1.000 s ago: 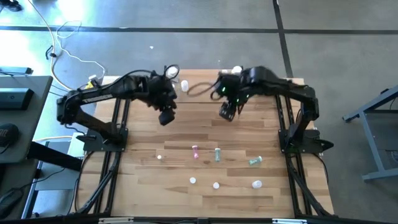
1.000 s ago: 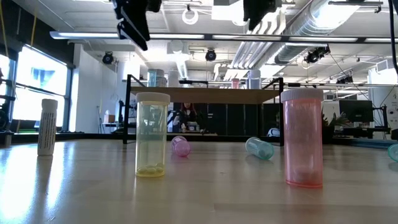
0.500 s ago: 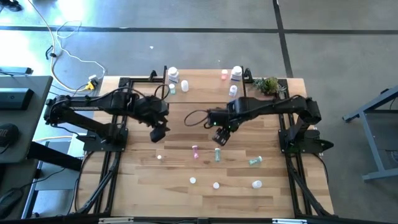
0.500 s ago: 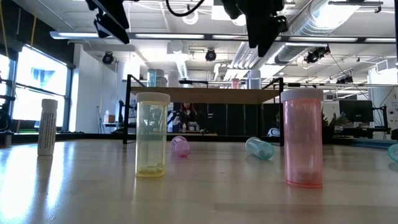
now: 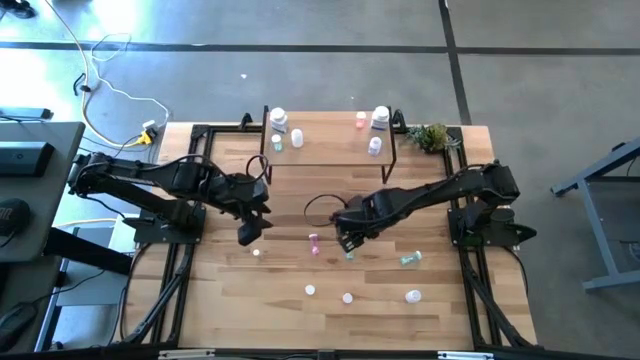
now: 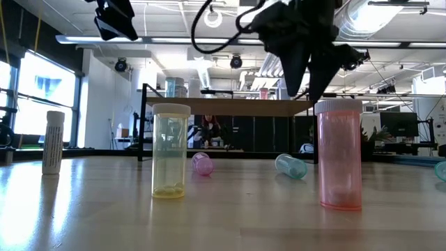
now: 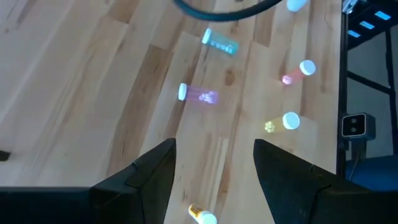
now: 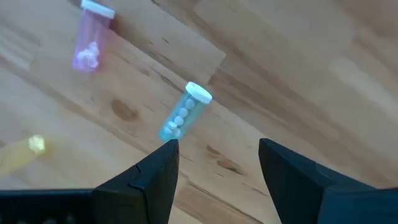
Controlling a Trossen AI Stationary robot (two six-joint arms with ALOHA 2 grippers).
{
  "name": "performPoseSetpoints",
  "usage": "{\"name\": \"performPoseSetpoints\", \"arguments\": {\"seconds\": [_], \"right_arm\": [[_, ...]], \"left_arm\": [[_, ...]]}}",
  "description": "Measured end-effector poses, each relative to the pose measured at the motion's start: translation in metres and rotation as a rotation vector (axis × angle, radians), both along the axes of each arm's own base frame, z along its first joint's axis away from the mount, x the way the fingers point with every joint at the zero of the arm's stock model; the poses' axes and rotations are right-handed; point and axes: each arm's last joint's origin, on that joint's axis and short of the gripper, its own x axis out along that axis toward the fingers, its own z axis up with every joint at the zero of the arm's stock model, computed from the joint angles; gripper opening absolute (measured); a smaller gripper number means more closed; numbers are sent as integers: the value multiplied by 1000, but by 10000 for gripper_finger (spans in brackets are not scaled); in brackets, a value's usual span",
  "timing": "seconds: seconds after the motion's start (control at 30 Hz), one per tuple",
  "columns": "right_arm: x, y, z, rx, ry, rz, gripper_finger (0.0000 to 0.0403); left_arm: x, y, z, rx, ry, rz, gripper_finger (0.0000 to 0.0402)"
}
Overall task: Pick and place medicine bottles onto shelf by color
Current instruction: Put the left light blue medicine bottle on the shelf
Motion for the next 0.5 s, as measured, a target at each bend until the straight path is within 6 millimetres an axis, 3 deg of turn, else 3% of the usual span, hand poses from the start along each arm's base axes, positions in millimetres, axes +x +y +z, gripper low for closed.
{"name": "performPoseSetpoints", "arguments": {"seconds": [0.5], "right_arm": [[0,-3,-52,75,-124,-238,213]], "left_arm": [[2,-1,1,6,-21,-2,204]]}}
